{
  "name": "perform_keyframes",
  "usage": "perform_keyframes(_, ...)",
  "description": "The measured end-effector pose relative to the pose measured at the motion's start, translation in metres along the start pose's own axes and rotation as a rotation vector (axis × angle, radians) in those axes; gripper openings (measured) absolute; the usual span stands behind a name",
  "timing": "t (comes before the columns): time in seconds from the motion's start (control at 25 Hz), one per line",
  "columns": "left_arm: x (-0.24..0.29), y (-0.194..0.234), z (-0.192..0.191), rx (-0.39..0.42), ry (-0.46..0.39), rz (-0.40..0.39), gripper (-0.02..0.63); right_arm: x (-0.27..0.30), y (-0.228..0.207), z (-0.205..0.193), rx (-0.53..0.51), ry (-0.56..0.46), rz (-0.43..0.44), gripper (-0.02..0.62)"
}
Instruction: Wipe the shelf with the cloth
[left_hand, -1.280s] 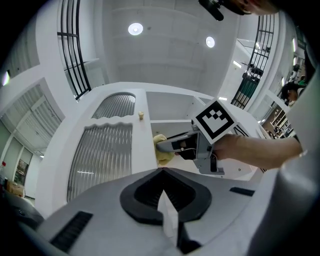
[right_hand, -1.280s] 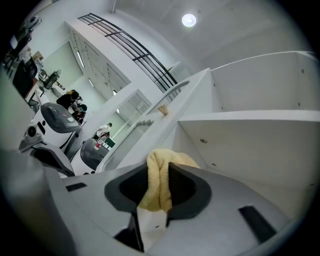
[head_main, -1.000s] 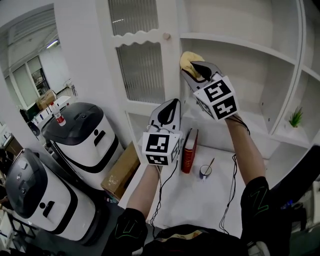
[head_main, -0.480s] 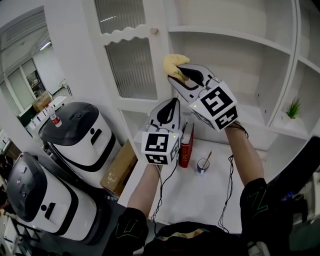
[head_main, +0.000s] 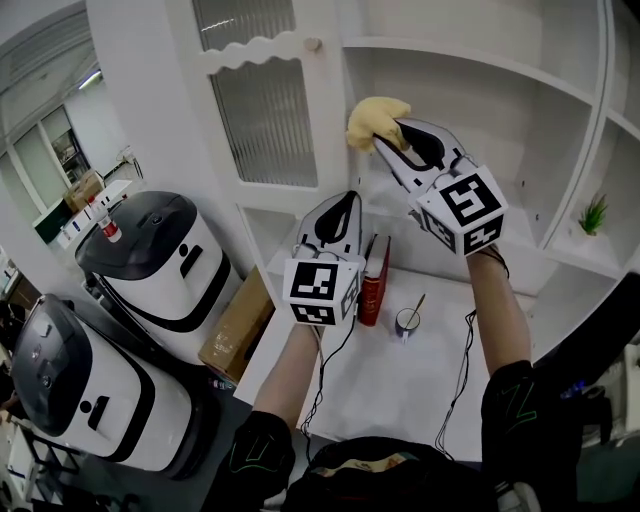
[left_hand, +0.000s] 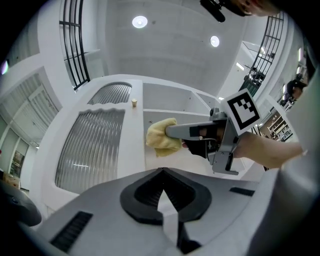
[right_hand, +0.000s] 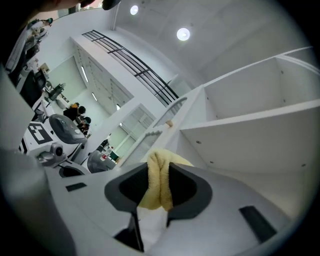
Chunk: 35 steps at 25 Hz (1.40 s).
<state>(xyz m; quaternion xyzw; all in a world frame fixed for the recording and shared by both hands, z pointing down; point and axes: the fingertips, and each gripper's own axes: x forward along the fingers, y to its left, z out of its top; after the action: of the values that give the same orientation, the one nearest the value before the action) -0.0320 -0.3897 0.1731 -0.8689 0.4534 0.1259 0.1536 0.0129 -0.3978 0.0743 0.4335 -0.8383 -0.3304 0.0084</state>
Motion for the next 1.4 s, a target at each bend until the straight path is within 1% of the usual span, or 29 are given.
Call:
perform_keyframes(0.12, 0.0, 0.003, 0.0, 0.001, -0.003, 0.001, -0.002, 0.0, -0.021, -0.02, 0.032, 0.053, -0.084, 0.11)
perform_keyframes(0.2, 0.0, 0.004, 0.001, 0.002, -0.006, 0.001, -0.002, 0.004, -0.028, -0.035, 0.043, 0.101, -0.111, 0.11)
perform_keyframes(0.44, -0.002, 0.002, 0.0, 0.0, -0.005, -0.006, -0.002, 0.025, -0.026, -0.082, 0.027, 0.261, -0.116, 0.109)
perform_keyframes(0.52, -0.002, 0.005, 0.004, 0.015, -0.014, -0.002, -0.002, 0.033, -0.026, -0.09, 0.014, 0.297, -0.116, 0.109)
perform_keyframes(0.64, -0.007, 0.013, -0.004, 0.014, 0.002, 0.012, -0.002, 0.043, -0.018, -0.102, 0.005, 0.332, -0.111, 0.11)
perform_keyframes(0.76, -0.01, 0.017, -0.011, 0.002, 0.018, 0.02, -0.002, 0.05, -0.011, -0.106, 0.015, 0.329, -0.106, 0.109)
perform_keyframes(0.96, -0.017, 0.025, -0.016, -0.005, 0.024, 0.03, -0.002, 0.051, 0.009, -0.094, 0.031, 0.284, -0.076, 0.11)
perform_keyframes(1.12, -0.021, 0.028, -0.02, -0.015, 0.028, 0.031, -0.002, 0.045, 0.026, -0.084, -0.025, 0.263, -0.066, 0.11)
perform_keyframes(1.2, -0.021, 0.029, -0.021, -0.022, 0.027, 0.031, -0.002, 0.043, 0.031, -0.08, -0.034, 0.249, -0.058, 0.109)
perform_keyframes(1.4, -0.023, 0.03, -0.027, -0.03, 0.032, 0.02, -0.002, 0.036, 0.038, -0.071, -0.004, 0.218, -0.057, 0.11)
